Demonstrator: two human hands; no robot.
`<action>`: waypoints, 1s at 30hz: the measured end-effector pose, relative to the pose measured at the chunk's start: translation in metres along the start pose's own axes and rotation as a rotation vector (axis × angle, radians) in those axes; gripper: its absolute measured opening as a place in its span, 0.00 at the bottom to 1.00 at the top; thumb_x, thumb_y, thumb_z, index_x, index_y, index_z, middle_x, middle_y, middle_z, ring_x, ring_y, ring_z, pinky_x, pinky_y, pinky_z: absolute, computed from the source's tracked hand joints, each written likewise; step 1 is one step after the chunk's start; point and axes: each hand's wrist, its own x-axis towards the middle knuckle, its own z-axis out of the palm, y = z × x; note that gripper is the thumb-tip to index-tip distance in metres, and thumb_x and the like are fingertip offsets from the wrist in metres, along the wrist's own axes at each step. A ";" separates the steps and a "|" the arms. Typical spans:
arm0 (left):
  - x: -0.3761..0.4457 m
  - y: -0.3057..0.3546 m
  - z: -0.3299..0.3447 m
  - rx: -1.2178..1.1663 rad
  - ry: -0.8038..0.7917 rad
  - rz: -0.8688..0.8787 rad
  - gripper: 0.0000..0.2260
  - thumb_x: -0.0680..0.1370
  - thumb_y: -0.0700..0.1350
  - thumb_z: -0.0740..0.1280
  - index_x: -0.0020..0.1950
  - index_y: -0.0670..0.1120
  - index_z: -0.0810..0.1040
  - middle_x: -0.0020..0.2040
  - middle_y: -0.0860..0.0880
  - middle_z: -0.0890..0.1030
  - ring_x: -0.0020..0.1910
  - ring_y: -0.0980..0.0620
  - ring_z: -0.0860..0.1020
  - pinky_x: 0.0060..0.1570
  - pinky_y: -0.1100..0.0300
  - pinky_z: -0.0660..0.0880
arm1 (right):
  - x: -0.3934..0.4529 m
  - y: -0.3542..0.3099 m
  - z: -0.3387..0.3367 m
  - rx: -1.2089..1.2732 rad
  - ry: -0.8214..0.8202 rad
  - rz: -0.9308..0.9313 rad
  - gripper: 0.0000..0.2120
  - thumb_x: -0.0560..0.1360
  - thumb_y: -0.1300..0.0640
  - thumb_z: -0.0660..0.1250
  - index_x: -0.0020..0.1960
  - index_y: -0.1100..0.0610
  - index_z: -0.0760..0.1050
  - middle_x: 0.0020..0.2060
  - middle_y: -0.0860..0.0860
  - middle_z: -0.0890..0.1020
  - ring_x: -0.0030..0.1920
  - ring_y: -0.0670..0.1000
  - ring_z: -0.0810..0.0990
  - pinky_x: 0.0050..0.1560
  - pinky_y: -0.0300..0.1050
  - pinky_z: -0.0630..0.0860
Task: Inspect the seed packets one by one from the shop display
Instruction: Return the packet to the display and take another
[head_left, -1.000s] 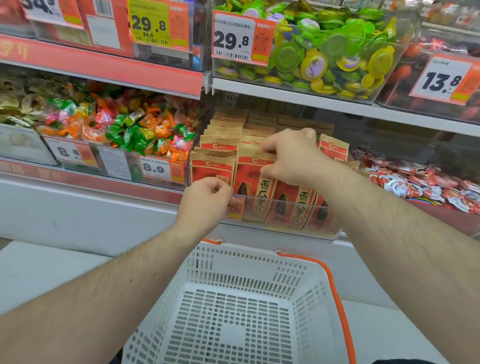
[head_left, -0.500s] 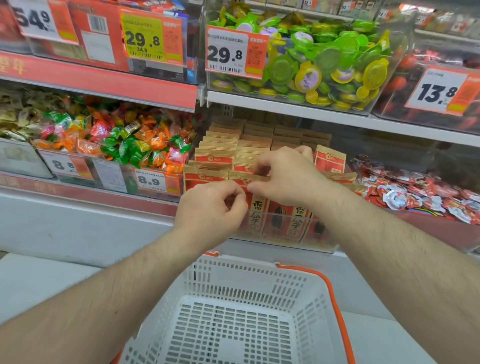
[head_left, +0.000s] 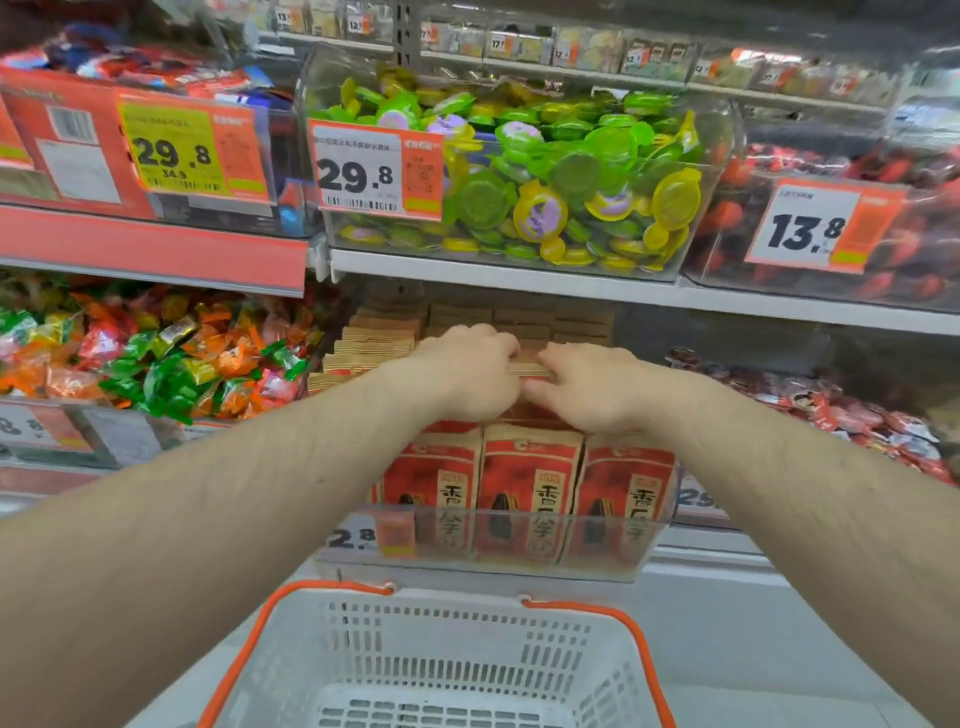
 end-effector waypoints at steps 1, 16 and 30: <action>0.012 0.000 0.002 0.020 -0.052 -0.018 0.24 0.80 0.50 0.59 0.77 0.51 0.65 0.77 0.46 0.65 0.75 0.42 0.64 0.72 0.44 0.64 | 0.006 0.002 0.002 -0.040 0.007 -0.021 0.31 0.80 0.37 0.50 0.76 0.56 0.63 0.75 0.54 0.66 0.75 0.57 0.62 0.73 0.55 0.60; 0.094 -0.001 0.018 0.258 -0.147 -0.063 0.34 0.78 0.62 0.57 0.81 0.55 0.49 0.82 0.49 0.47 0.81 0.45 0.44 0.75 0.39 0.40 | 0.051 0.028 0.004 0.222 0.069 0.004 0.14 0.72 0.52 0.66 0.56 0.55 0.76 0.49 0.53 0.82 0.43 0.53 0.80 0.45 0.50 0.81; 0.085 -0.009 0.014 0.220 -0.042 0.070 0.32 0.75 0.56 0.65 0.77 0.49 0.62 0.78 0.46 0.60 0.76 0.43 0.60 0.75 0.45 0.51 | 0.043 0.040 0.007 0.250 0.014 -0.016 0.23 0.75 0.53 0.67 0.69 0.53 0.73 0.61 0.51 0.79 0.55 0.53 0.80 0.56 0.48 0.79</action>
